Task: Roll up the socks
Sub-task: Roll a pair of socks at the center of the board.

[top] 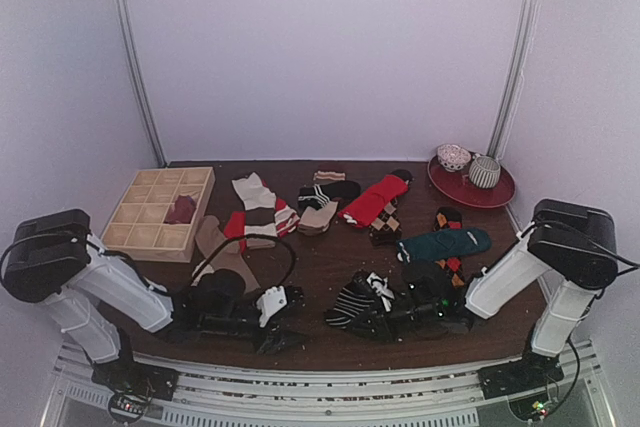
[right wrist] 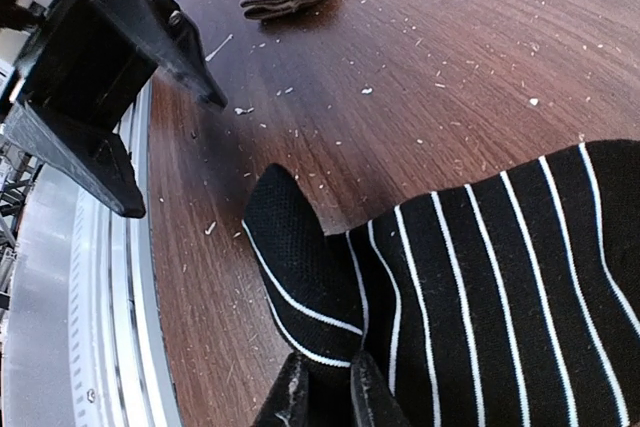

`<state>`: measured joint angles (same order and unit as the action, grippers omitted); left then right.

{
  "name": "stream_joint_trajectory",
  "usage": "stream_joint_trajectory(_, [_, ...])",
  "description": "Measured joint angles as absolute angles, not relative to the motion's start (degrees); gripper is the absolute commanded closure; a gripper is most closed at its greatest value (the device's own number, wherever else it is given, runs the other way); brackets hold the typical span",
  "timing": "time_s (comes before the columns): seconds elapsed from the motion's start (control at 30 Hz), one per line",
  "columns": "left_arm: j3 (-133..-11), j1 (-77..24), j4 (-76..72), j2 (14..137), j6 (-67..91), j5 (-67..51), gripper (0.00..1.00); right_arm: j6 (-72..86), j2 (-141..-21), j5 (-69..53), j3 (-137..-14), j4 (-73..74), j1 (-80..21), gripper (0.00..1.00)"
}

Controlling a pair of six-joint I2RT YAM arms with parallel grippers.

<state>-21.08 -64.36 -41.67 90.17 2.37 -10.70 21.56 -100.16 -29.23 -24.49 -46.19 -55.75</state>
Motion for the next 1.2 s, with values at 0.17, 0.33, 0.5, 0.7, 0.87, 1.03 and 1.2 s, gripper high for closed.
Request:
stream_joint_trajectory(0.17, [-27.9,-64.4,-47.2,97.8,-3.1,-14.0,0.53,22.4,-100.5,-31.1,-25.0,-45.7,-55.0,0.87])
stream_joint_trajectory(0.33, [-30.5,-64.4,-51.2,103.7,-5.8,-17.7,0.59,22.3,-100.6,-32.4,-25.6,-44.5,-54.6,0.87])
stream_joint_trajectory(0.5, [-32.4,-64.4,-51.2,107.1,-6.9,-20.2,0.62,21.9,-100.8,-33.3,-26.0,-43.9,-54.2,0.87])
stream_joint_trajectory(0.7, [-35.2,-64.4,-49.2,109.8,-7.2,-20.1,0.75,21.2,-100.9,-34.1,-26.0,-43.9,-53.9,0.87])
stream_joint_trajectory(0.87, [-38.3,-64.1,-46.2,111.9,-7.2,-19.8,0.85,21.2,-100.9,-34.5,-26.0,-43.7,-53.6,0.88])
stream_joint_trajectory(1.03, [-38.8,-64.1,-44.8,112.0,-6.8,-20.6,1.00,21.2,-100.9,-35.0,-26.0,-43.4,-53.3,0.87])
stream_joint_trajectory(1.2, [-39.0,-64.0,-42.5,111.3,-4.4,-20.5,1.00,21.1,-100.7,-35.2,-26.2,-42.9,-53.2,0.86])
